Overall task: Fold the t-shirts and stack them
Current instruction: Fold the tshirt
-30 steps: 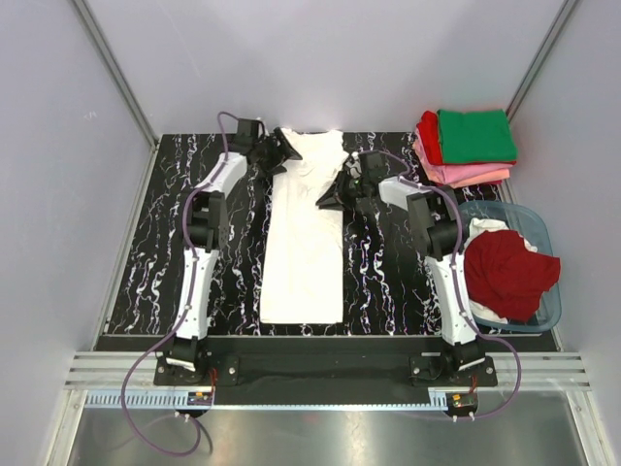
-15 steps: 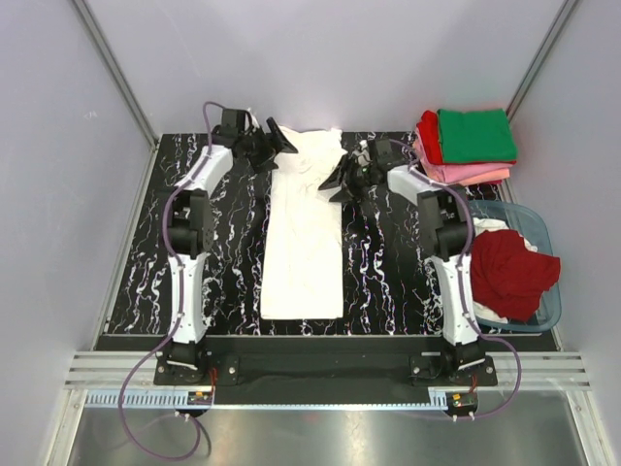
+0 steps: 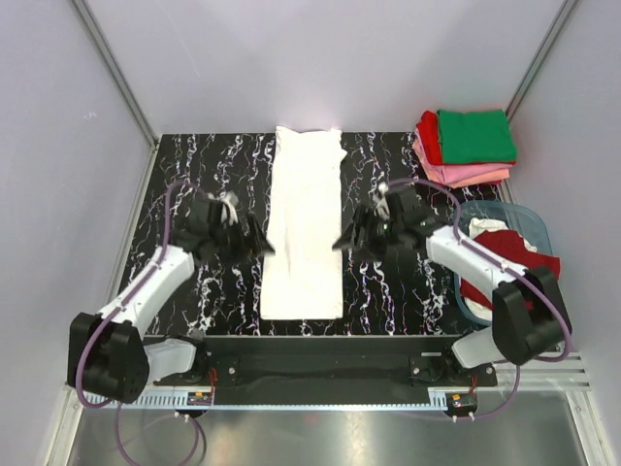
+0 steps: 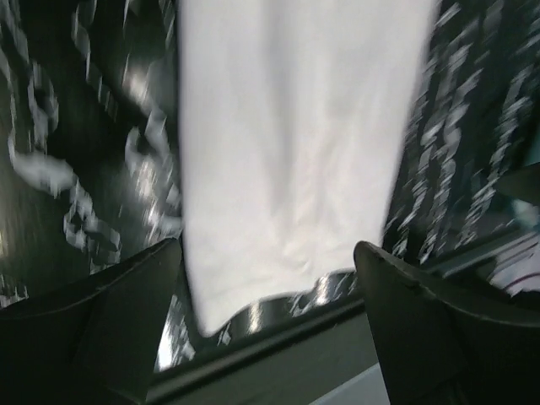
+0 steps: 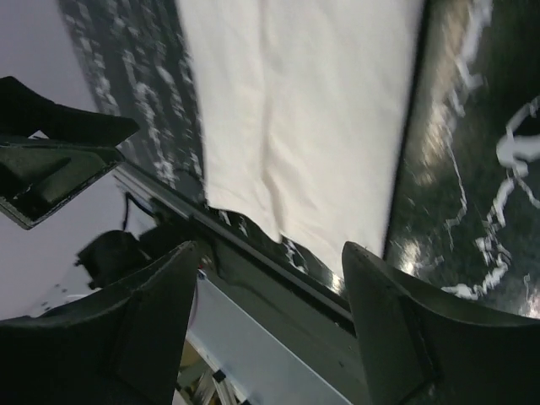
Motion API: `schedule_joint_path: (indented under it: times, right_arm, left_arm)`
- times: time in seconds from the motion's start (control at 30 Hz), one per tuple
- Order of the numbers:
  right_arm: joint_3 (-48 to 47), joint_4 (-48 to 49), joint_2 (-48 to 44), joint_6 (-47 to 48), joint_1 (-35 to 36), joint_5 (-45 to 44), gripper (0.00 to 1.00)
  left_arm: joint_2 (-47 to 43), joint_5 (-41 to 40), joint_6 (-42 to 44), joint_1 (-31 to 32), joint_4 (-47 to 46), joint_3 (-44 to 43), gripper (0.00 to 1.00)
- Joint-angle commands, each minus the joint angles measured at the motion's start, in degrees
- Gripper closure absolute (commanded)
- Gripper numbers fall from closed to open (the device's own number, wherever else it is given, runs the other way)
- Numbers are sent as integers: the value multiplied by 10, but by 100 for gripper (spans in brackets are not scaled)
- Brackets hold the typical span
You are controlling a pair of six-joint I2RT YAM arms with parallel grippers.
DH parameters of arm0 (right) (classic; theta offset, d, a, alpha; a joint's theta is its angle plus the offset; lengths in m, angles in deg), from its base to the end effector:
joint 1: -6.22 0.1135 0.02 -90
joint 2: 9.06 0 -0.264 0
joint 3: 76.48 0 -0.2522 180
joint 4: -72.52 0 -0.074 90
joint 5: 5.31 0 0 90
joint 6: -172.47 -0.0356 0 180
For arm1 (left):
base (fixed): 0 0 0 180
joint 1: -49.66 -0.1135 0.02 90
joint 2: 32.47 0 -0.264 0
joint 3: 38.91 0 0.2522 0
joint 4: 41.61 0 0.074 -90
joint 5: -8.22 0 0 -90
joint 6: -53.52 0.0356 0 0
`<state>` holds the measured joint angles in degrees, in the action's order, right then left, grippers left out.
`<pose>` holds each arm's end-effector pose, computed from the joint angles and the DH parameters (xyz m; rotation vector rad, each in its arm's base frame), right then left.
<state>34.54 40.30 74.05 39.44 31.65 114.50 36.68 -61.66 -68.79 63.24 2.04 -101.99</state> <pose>0.2681 0.1471 0.2381 0.1219 2.5708 1.1397 0.2365 -0.0697 0.2516 -0.2482 2.5123 -0.7717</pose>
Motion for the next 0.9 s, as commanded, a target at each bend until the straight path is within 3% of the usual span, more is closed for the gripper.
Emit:
schedule_joint_path:
  times: [0.0,0.07,0.17,0.4,0.47,0.57,0.73,0.87]
  right_arm:
    - [104,23,-37,-66,55,-58,24]
    - [155,46,-62,-88,83,-78,25]
    - [209,94,-70,-129,117,-101,28]
    - [233,144,-9,-145,139,-123,36]
    - [229,154,11,-146,144,-125,39]
    - [220,153,24,-144,151,-127,53]
    - [227,156,18,-145,153,-129,65]
    - [234,152,7,-147,156,-131,66]
  left_arm:
    - [-90,-37,-36,12,-12,108,11]
    - [-154,-39,-60,12,-11,167,13]
    - [-200,-98,-103,77,13,179,14]
    - [-244,-177,-173,120,61,222,18]
    - [-246,-184,-193,130,54,233,19]
    - [-241,-176,-211,131,20,269,21]
    - [-241,-152,-224,132,-31,329,25]
    - [-256,-141,-228,133,-48,354,29]
